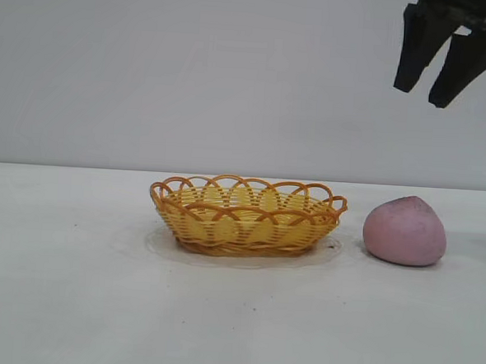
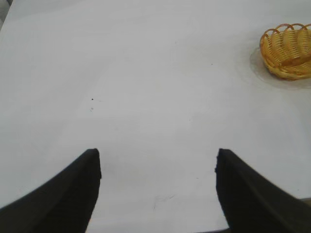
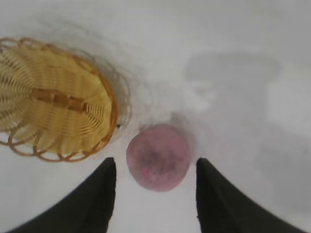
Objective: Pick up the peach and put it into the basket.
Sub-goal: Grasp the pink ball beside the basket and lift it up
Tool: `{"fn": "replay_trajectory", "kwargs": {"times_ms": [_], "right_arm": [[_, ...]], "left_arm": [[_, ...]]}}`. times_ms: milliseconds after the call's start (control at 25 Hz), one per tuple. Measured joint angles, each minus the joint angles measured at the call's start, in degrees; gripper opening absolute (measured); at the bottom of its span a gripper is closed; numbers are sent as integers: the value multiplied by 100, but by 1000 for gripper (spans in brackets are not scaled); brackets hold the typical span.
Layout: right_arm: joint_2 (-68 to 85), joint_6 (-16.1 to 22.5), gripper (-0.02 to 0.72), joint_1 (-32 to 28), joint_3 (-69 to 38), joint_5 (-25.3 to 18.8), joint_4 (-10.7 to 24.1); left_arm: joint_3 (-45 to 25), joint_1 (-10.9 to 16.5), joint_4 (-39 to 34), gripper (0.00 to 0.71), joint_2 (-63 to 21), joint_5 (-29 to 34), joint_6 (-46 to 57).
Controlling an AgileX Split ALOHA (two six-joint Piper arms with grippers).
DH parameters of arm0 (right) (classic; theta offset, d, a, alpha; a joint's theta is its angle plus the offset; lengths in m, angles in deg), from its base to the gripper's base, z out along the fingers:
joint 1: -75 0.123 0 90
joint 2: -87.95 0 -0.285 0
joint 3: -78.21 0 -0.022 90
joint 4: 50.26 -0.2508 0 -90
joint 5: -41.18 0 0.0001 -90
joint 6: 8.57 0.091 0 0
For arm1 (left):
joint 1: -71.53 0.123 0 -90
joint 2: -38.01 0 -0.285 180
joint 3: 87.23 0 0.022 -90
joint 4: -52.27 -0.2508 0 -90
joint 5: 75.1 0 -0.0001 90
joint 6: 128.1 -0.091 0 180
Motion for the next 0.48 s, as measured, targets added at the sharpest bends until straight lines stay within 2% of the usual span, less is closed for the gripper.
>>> {"fn": "replay_trajectory", "kwargs": {"times_ms": [120, 400, 480], "right_arm": [[9, -3, 355, 21, -237, -68, -51], [-30, -3, 355, 405, -656, 459, -30], [-126, 233, 355, 540, -656, 593, 112]], "left_arm": [[0, 0, 0, 447, 0, 0, 0], [0, 0, 0, 447, 0, 0, 9], [0, 0, 0, 447, 0, 0, 9]]}}
